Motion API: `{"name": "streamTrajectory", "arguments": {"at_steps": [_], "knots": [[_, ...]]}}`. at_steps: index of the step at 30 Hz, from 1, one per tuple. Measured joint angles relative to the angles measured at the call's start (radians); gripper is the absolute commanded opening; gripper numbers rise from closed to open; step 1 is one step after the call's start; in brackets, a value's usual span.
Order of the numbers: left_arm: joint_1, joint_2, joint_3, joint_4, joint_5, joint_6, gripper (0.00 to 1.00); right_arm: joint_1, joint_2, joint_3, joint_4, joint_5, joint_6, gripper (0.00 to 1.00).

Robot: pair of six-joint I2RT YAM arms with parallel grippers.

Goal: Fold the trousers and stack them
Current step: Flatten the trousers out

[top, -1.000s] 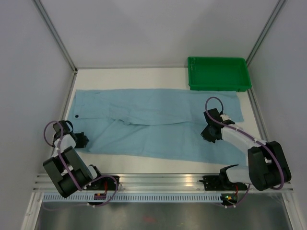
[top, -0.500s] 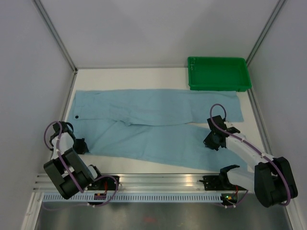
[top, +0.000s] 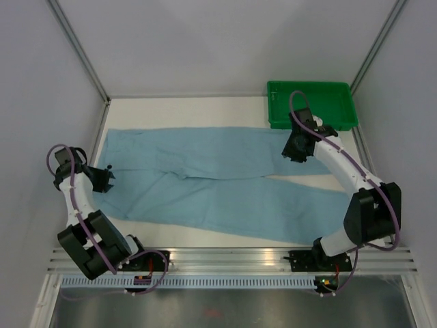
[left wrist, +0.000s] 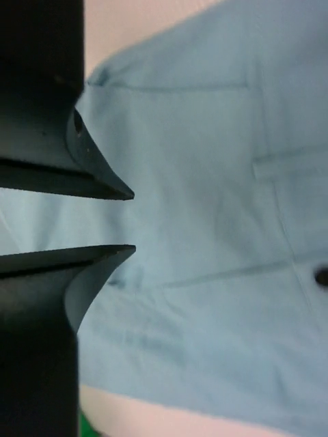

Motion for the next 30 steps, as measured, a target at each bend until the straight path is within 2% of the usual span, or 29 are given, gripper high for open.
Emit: {"name": "streamTrajectory", "arguments": {"at_steps": [1,2,3,4,5,6,10,17,20,23,30], "knots": [[-0.002,0.009,0.028,0.022,0.026,0.014,0.57,-0.011,0.039,0.066,0.000,-0.004,-0.025,0.52],[-0.003,0.016,0.050,0.041,0.045,0.026,0.65,-0.027,0.071,0.123,0.007,-0.010,-0.048,0.60],[-0.006,0.027,0.078,0.061,0.068,0.039,0.76,-0.049,0.097,0.164,0.019,-0.015,-0.070,0.75],[-0.012,0.041,0.106,0.086,0.089,0.056,0.84,-0.079,0.116,0.195,0.027,-0.024,-0.088,0.80],[-0.021,0.060,0.136,0.110,0.108,0.072,0.85,-0.114,0.130,0.214,0.035,-0.042,-0.109,0.86],[-0.032,0.086,0.174,0.127,0.121,0.087,0.87,-0.147,0.140,0.225,0.042,-0.058,-0.126,0.88],[-0.092,0.241,0.348,0.190,0.154,0.156,0.88,-0.319,0.212,0.290,0.053,-0.090,-0.194,0.91],[-0.118,0.509,0.536,0.207,0.161,0.238,0.89,-0.452,0.325,0.368,0.064,-0.088,-0.256,0.93],[-0.117,0.551,0.548,0.185,0.153,0.263,0.89,-0.530,0.320,0.337,0.074,-0.120,-0.240,0.94],[-0.117,0.553,0.549,0.169,0.151,0.289,0.89,-0.595,0.275,0.235,0.098,-0.119,-0.227,0.93],[-0.117,0.615,0.622,0.151,0.148,0.335,0.88,-0.629,0.230,0.139,0.087,-0.103,-0.225,0.93]]}}
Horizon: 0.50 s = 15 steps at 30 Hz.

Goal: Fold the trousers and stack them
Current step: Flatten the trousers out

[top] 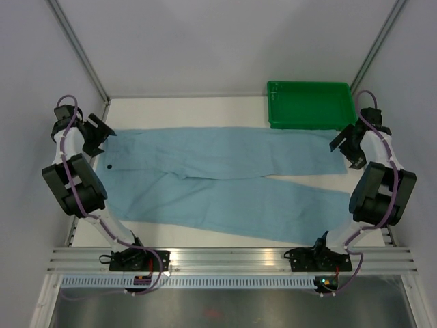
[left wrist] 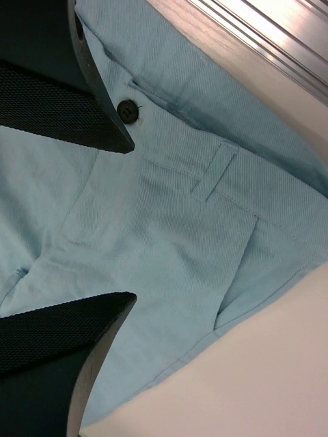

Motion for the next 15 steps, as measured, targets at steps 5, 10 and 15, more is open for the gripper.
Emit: {"name": "streamTrajectory", "arguments": {"at_steps": [5,10,15], "knots": [[0.000,0.003,0.001,-0.042,-0.030,0.029,0.96,-0.001,-0.063,-0.058,-0.016,0.029,0.007,0.94],[0.000,-0.059,-0.097,-0.055,-0.073,0.040,0.98,-0.022,-0.226,-0.211,-0.024,0.051,0.030,0.96],[0.000,-0.086,-0.145,-0.044,-0.036,0.059,0.95,-0.084,-0.239,-0.253,0.010,-0.005,0.029,0.96]]}}
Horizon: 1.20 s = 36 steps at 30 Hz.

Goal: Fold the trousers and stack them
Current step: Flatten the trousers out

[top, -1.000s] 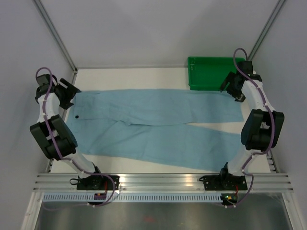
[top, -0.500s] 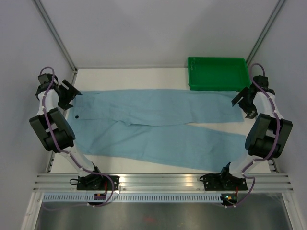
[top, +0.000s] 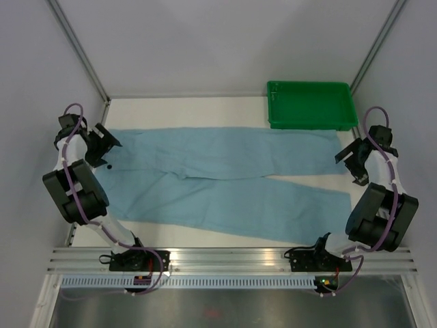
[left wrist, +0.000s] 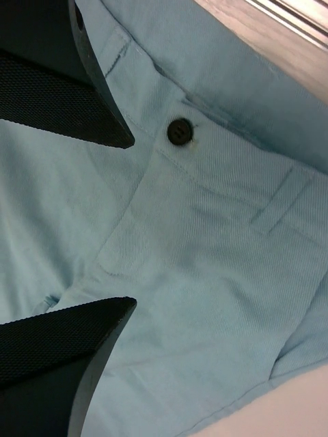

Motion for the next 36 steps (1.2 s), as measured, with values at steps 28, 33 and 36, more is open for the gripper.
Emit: {"name": "streamTrajectory", "arguments": {"at_steps": [28,33,36], "knots": [[-0.080,0.346,0.341,0.268,0.056,0.242,0.98,0.056,0.479,0.372,0.402,-0.397,-0.389,0.94],[-0.068,0.389,0.356,0.306,0.042,0.242,0.97,0.076,0.483,0.373,0.413,-0.398,-0.402,0.94],[-0.065,0.425,0.366,0.331,0.039,0.240,0.97,0.080,0.483,0.373,0.421,-0.400,-0.402,0.94]]}}
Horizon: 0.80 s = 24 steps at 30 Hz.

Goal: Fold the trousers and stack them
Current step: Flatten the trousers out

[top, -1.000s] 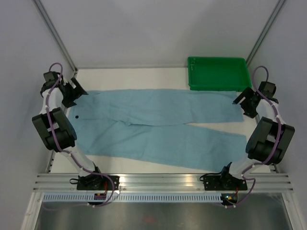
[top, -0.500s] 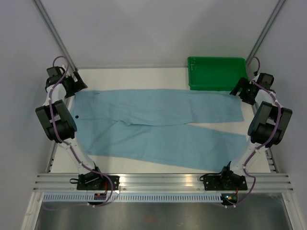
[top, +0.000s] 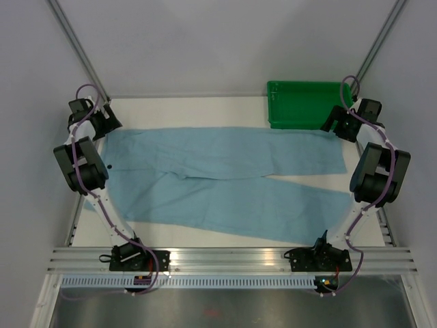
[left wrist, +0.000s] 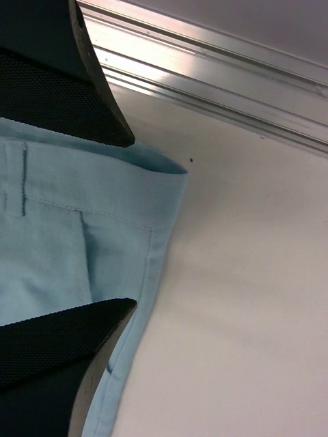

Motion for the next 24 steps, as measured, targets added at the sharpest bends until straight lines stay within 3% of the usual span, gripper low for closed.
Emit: {"name": "streamTrajectory", "arguments": {"at_steps": [11,14,18,24], "knots": [[0.022,0.124,0.089,0.038,0.009,-0.055,0.88,0.000,0.000,-0.003,0.038,-0.004,0.016,0.94],[0.030,0.126,0.089,0.045,0.021,-0.062,0.80,0.000,0.002,-0.014,0.058,0.004,0.025,0.94],[0.032,0.126,0.089,0.062,0.050,-0.067,0.61,0.000,0.029,-0.019,0.073,0.010,0.040,0.94],[0.032,0.127,0.094,0.064,0.090,-0.068,0.57,0.000,0.066,-0.019,0.085,0.027,0.061,0.94]]}}
